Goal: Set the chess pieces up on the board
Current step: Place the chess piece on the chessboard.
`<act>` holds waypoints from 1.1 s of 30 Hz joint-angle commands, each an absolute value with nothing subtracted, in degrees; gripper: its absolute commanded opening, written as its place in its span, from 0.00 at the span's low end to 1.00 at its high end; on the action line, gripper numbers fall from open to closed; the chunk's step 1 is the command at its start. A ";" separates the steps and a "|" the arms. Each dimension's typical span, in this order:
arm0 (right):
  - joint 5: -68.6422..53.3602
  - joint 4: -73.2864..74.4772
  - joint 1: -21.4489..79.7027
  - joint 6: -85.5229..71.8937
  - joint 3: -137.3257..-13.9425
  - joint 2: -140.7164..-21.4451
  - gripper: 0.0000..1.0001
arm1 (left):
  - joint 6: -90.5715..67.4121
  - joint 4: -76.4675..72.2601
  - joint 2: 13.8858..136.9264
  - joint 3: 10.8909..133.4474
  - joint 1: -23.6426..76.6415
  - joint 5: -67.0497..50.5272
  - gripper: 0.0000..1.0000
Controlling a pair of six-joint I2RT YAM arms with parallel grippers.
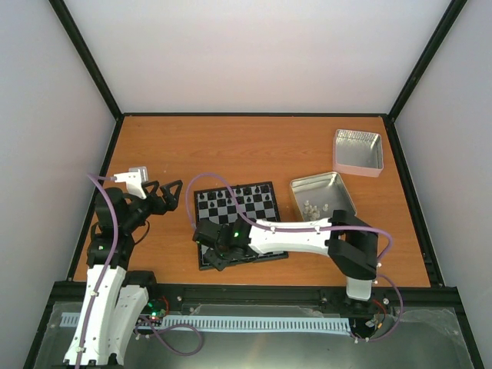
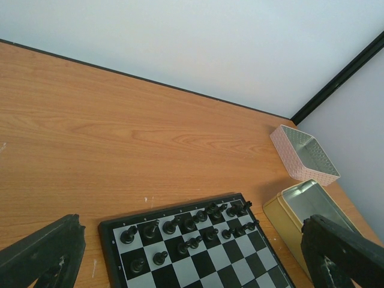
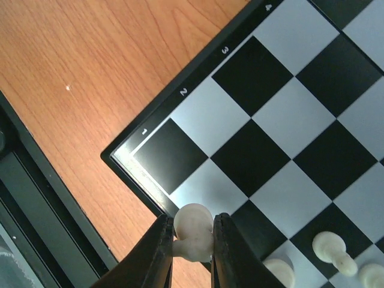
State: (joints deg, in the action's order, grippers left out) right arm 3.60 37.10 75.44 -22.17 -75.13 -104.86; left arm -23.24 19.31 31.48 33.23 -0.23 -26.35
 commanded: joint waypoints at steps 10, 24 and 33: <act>3.87 37.78 76.03 -21.20 -78.56 -109.39 0.17 | -23.12 18.66 31.55 33.81 0.00 -26.50 1.00; 6.27 39.38 75.94 -21.93 -80.41 -112.44 0.20 | -23.12 19.06 31.31 34.00 -0.01 -25.78 1.00; 8.32 38.94 75.72 -22.60 -80.13 -107.37 0.40 | -23.44 20.05 30.49 34.33 0.00 -22.72 1.00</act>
State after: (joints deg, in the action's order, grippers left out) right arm 6.15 39.27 75.53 -22.20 -79.44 -111.35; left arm -23.24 19.40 31.40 33.23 -0.23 -24.99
